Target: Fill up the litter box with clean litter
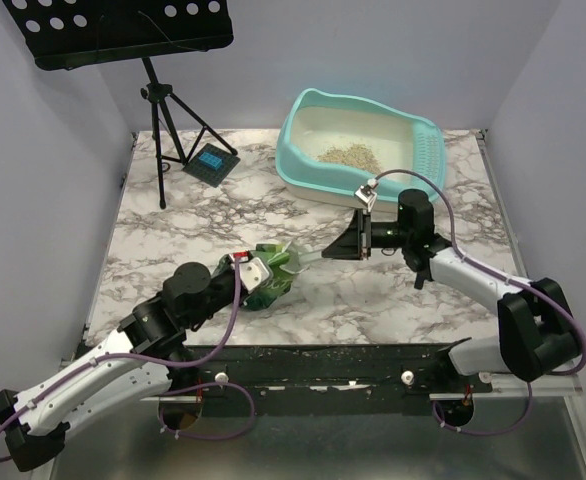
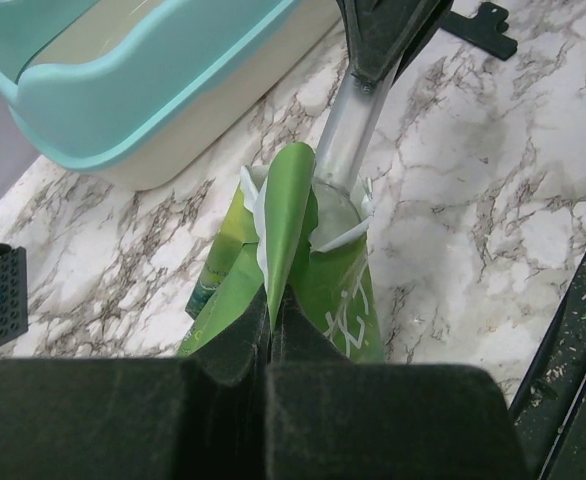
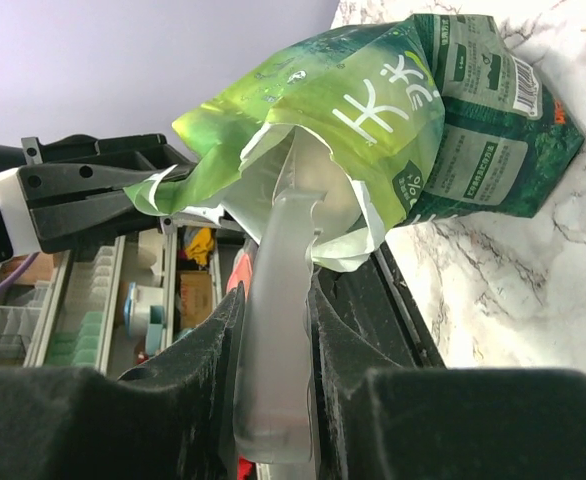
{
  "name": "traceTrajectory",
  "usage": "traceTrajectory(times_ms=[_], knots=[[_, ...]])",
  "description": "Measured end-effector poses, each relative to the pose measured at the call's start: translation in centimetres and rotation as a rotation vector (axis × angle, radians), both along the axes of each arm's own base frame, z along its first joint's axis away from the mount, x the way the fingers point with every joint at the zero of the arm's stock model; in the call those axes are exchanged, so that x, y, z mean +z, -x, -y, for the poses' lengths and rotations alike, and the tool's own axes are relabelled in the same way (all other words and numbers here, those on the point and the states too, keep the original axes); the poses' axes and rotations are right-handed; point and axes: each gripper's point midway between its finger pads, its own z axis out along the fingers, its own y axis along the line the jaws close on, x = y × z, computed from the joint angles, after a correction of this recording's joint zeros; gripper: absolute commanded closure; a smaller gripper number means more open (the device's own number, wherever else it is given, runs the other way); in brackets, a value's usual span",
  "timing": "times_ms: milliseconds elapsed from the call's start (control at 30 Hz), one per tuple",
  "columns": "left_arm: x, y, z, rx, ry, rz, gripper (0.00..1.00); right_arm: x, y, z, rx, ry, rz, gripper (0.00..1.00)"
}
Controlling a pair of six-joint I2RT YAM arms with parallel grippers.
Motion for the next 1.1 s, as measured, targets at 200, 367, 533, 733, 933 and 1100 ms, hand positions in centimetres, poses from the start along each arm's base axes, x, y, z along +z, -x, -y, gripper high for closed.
traceTrajectory(times_ms=[200,367,533,733,933,1100], knots=[[-0.2,0.2,0.6,-0.031,0.006,-0.002,1.0,-0.5,0.3,2.3,-0.05,-0.016,-0.021,1.0],[-0.5,0.1,1.2,-0.044,0.002,-0.009,1.0,-1.1,0.4,4.1,-0.107,-0.033,-0.055,1.0],[-0.9,-0.1,1.8,-0.05,-0.003,-0.014,1.0,-0.7,1.0,5.1,-0.139,-0.058,-0.057,1.0],[-1.0,-0.2,1.9,-0.05,0.007,-0.007,1.0,-0.3,1.9,6.5,-0.186,-0.09,-0.044,1.0],[-1.0,-0.3,2.0,-0.048,0.02,0.003,1.0,-0.6,2.3,7.3,-0.223,-0.108,-0.054,1.0],[-0.8,-0.4,1.8,-0.038,0.035,0.014,1.0,-1.0,2.9,8.0,-0.256,-0.127,-0.075,1.0]])
